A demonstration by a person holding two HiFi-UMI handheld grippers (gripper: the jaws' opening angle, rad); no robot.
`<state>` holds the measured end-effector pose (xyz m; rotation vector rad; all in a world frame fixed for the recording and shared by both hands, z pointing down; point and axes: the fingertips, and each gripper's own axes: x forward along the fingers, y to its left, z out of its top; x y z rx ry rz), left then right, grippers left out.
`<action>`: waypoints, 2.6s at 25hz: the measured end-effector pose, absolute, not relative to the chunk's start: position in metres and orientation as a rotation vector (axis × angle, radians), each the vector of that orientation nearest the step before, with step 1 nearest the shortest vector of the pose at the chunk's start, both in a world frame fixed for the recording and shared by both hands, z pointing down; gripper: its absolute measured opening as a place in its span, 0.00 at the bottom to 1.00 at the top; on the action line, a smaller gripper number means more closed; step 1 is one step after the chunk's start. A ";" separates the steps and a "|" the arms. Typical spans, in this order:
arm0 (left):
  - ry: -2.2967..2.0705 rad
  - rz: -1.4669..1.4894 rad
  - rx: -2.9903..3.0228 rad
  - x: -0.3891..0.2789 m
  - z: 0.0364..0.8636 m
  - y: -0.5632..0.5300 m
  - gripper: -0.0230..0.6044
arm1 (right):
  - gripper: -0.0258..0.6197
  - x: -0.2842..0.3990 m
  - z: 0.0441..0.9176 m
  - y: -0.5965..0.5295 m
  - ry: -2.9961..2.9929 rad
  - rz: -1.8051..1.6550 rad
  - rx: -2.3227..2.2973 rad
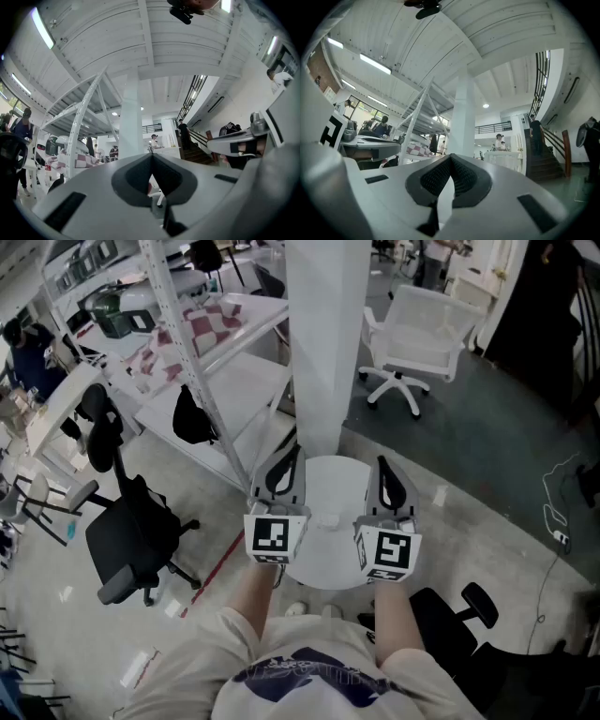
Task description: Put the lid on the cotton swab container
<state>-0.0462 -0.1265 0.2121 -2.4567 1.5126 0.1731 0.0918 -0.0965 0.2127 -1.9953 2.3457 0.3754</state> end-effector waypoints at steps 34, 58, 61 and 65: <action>1.210 0.066 -2.721 -0.061 0.226 -0.122 0.45 | 0.56 0.152 0.227 -0.085 2.417 0.013 -1.632; 1.026 -0.229 -2.944 -0.043 0.324 -0.106 0.58 | 0.59 0.150 0.347 -0.112 2.742 -0.396 -1.474; 0.994 -0.285 -2.985 -0.035 0.350 -0.105 0.59 | 0.59 0.143 0.366 -0.120 2.765 -0.447 -1.459; 0.919 -0.341 -3.041 -0.020 0.380 -0.102 0.59 | 0.58 0.132 0.394 -0.126 2.790 -0.536 -1.419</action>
